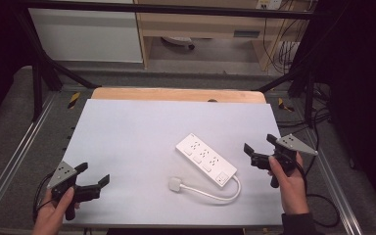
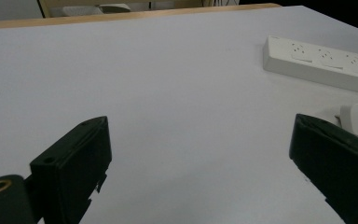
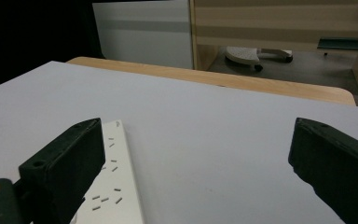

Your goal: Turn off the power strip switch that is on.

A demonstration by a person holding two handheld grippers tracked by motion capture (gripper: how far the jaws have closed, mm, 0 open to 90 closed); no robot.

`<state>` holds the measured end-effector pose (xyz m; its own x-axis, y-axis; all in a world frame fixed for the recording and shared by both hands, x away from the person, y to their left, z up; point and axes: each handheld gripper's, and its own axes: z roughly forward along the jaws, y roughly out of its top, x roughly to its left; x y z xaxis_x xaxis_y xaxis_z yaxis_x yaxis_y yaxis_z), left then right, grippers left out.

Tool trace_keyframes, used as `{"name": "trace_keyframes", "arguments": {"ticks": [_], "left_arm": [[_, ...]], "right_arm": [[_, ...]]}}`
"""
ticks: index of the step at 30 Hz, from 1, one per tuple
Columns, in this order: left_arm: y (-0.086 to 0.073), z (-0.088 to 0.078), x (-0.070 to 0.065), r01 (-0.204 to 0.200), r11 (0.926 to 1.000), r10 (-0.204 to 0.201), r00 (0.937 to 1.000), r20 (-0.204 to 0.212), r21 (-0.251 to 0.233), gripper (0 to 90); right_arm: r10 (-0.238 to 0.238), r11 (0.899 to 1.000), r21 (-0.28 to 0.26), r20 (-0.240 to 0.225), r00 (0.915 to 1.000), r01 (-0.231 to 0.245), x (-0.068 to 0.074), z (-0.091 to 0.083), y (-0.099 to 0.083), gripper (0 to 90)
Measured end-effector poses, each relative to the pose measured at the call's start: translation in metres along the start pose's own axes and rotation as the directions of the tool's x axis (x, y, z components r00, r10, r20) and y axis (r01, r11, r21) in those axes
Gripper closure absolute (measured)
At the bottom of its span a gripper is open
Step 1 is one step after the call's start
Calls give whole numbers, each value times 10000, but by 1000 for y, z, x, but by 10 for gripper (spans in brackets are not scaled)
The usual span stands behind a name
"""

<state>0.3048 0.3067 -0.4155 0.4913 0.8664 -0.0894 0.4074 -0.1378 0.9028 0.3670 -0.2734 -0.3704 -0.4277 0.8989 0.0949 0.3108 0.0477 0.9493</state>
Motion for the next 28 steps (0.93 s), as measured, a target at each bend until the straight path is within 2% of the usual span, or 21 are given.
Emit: {"name": "trace_keyframes", "arguments": {"ticks": [14, 19, 23, 28], "left_arm": [[0, -1, 0, -9, 10000, 9, 10000, 7, -13, 55], [0, -1, 0, -8, 10000, 8, 10000, 14, -21, 55], [0, -1, 0, -16, 10000, 16, 10000, 24, -19, 55], [0, 0, 0, -19, 10000, 19, 10000, 52, -1, 55]], "right_arm": [[195, 9991, 372, 95, 9998, -199, -13, -8, -31, 51], [136, 9986, 513, 167, 9998, -144, -16, -7, -41, 52], [106, 9968, 789, 234, 9997, -124, -17, -2, -48, 52], [118, 9869, 1598, 583, 9982, -210, -19, 7, -58, 49]]}}
